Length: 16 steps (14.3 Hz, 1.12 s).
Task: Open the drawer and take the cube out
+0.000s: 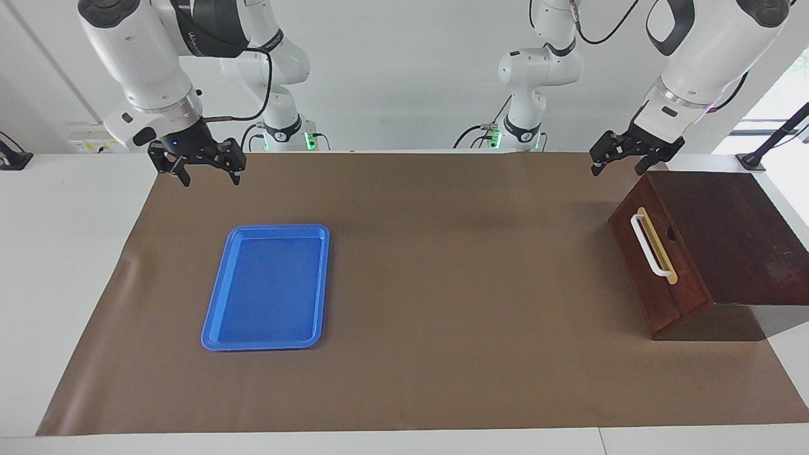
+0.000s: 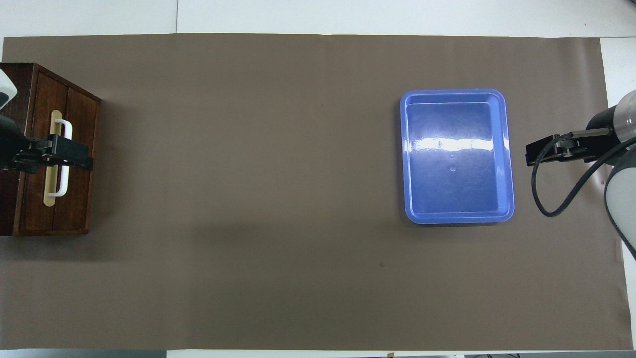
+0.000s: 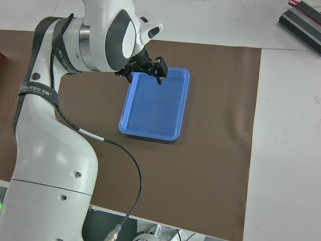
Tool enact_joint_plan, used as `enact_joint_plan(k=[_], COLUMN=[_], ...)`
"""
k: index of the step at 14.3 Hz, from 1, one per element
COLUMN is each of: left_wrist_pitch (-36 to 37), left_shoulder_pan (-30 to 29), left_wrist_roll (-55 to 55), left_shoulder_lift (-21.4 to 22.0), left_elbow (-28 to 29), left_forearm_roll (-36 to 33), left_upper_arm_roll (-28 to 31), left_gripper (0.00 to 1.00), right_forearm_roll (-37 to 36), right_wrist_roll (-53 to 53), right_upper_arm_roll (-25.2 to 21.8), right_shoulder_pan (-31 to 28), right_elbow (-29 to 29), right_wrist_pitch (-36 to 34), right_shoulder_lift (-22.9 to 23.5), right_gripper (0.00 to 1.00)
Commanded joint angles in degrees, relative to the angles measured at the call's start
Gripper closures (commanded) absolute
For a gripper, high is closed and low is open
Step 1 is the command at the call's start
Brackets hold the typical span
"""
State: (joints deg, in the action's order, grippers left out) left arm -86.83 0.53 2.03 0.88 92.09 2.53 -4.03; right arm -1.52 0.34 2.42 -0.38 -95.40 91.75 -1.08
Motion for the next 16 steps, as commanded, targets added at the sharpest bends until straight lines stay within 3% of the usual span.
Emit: enact_joint_plan(k=[1, 8, 11, 16], left_wrist_pitch=[0.0, -0.2, -5.0, -18.3], left_shoulder_pan=[0.7, 0.4, 0.7, 1.6], left_wrist_roll=[-0.8, -0.9, -0.9, -0.9], left_shoulder_lift=[0.3, 0.3, 0.6, -0.7], left_elbow=[-0.3, -0.3, 2.5, 10.3], left_forearm_roll=[0.2, 0.1, -1.8, -13.2], left_upper_arm_roll=[0.8, 1.0, 0.9, 0.5], left_gripper=[0.00, 0.00, 0.00, 0.00], right_forearm_roll=[0.0, 0.0, 0.2, 1.4], right_wrist_roll=[-1.1, -1.8, -1.8, 4.2], right_upper_arm_roll=[0.3, 0.7, 0.7, 0.4], right_shoulder_pan=[-0.4, -0.6, -0.9, -2.3], right_elbow=[-1.0, -0.9, -1.1, -0.9], right_wrist_pitch=[1.1, 1.6, 3.5, 6.2], right_shoulder_lift=[-0.8, -0.7, -0.5, 0.6], right_gripper=[0.00, 0.00, 0.00, 0.00])
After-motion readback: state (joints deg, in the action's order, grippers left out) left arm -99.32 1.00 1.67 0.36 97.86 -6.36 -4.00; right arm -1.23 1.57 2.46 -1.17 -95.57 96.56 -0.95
